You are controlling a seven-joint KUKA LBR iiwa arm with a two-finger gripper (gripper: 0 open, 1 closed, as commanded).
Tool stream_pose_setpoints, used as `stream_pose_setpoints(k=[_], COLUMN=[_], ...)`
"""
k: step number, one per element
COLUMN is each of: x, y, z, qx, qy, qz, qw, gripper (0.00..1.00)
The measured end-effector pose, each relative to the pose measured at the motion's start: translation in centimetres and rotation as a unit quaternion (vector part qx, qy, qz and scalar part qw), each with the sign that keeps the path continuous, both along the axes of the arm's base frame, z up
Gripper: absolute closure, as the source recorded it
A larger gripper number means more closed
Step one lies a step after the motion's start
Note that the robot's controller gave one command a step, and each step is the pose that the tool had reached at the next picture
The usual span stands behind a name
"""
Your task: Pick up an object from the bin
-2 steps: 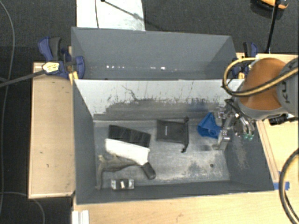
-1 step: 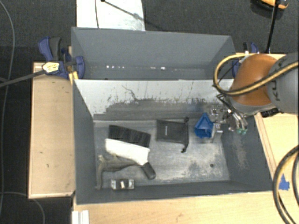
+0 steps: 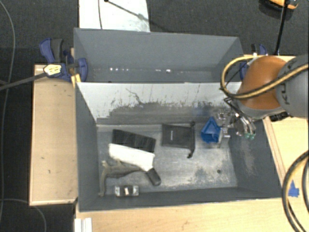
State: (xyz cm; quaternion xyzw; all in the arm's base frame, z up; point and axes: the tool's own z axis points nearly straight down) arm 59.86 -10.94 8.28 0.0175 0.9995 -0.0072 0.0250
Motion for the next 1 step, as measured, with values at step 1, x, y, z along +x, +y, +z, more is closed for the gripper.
stream_pose_setpoints(k=[1], x=[-0.85], y=[0.18], z=[2.50], qx=[0.000], qy=[-0.0015], qz=[0.002], qw=[1.0000], gripper=[1.00])
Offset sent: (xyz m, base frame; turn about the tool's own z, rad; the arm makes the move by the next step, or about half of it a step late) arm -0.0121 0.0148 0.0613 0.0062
